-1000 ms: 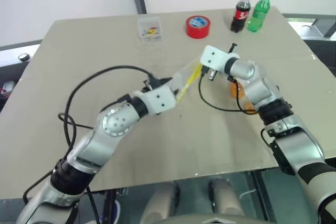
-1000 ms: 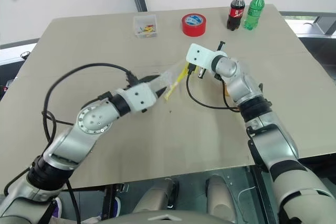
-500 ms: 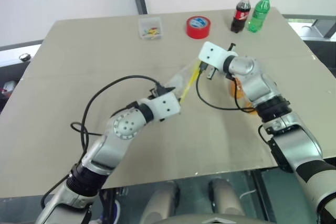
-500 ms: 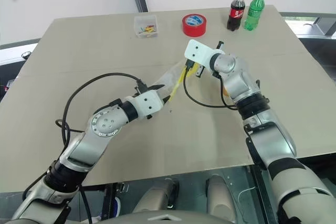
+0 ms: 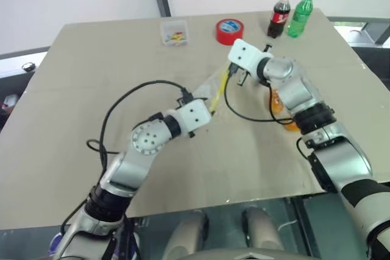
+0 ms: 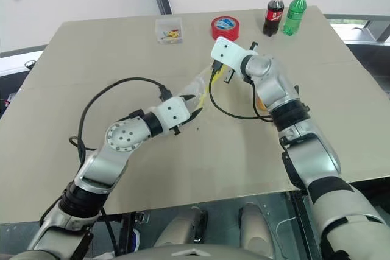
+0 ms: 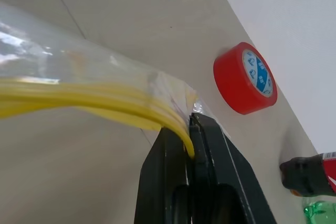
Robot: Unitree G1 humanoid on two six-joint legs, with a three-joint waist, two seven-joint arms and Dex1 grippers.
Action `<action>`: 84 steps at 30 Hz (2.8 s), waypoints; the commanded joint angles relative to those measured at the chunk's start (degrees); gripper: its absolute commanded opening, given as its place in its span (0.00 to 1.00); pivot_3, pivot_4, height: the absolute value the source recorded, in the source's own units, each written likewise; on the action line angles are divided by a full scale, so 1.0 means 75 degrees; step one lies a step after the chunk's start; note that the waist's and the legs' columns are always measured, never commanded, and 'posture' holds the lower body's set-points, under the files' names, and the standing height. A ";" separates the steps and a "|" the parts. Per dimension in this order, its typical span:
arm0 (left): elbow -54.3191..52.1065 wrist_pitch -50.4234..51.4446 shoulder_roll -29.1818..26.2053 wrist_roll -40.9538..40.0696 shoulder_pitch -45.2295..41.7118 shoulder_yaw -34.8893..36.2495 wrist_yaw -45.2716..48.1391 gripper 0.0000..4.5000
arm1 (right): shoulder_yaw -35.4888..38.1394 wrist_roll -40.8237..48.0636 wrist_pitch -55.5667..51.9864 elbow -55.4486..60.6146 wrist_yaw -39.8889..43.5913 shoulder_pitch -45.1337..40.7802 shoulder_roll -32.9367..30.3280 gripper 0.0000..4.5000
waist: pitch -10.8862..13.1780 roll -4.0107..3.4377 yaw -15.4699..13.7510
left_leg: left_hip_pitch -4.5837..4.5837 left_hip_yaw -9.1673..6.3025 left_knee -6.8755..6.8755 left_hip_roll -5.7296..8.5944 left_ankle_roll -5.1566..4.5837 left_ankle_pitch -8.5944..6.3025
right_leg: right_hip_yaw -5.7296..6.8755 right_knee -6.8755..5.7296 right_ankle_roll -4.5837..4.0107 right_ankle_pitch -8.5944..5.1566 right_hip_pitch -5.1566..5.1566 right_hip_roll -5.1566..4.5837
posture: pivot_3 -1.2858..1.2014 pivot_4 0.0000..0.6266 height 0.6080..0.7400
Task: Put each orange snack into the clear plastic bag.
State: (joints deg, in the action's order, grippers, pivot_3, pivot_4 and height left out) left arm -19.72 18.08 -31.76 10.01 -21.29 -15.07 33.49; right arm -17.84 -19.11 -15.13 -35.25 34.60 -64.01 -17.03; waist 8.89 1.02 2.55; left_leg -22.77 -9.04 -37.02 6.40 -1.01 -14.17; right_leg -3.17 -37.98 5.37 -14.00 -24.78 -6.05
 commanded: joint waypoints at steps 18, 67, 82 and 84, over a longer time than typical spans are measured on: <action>-0.0312 0.0201 0.0397 -0.0012 -0.0256 0.0317 0.0097 0.44 | 0.0180 0.0271 0.0251 -0.0843 -0.0134 -0.0798 0.0076 0.00 | 0.0000 0.0000 0.0021 | -0.0002 -0.0004 -0.0005 -0.0001 0.0000 0.0000 | 0.0001 -0.0006 0.0000 0.0000 -0.0001 0.0001 | 0.52 0.24 1.00; 0.1227 -0.1545 0.1410 0.2002 -0.0349 -0.0055 -0.1985 0.44 | 0.0762 0.0748 0.0881 -0.2209 -0.0719 -0.1929 0.0541 0.00 | -0.0002 -0.0004 0.0190 | -0.0003 -0.0004 -0.0017 0.0002 0.0000 0.0000 | 0.0000 -0.0018 0.0000 0.0001 -0.0002 -0.0001 | 0.52 0.24 1.00; 0.1372 -0.2668 0.0561 0.1101 -0.0336 0.1081 -0.1648 0.01 | 0.0687 0.0612 0.0636 -0.1161 -0.0578 -0.0841 0.0030 0.00 | -0.0003 -0.0004 0.0172 | -0.0006 -0.0008 -0.0023 0.0002 0.0000 0.0000 | 0.0003 -0.0020 0.0000 0.0001 -0.0002 -0.0002 | 0.52 0.24 1.00; 0.1622 -0.3257 0.0240 0.0567 -0.0384 0.1388 -0.1377 0.01 | 0.0607 0.0523 0.0586 -0.0369 -0.0472 -0.0264 -0.0213 0.00 | -0.0004 -0.0005 0.0160 | -0.0011 -0.0014 -0.0025 0.0006 0.0000 0.0000 | 0.0009 -0.0018 0.0000 0.0001 -0.0001 -0.0007 | 0.52 0.24 1.00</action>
State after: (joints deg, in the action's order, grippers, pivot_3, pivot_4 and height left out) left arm -7.45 -3.01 -29.37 17.08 -23.54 -6.97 22.18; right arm -13.32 -14.75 -10.64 -43.05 30.98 -66.19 -17.64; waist 8.87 0.99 3.75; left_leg -22.87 -9.15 -37.23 6.45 -1.01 -14.16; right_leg -3.09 -38.10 5.37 -13.99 -24.79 -6.12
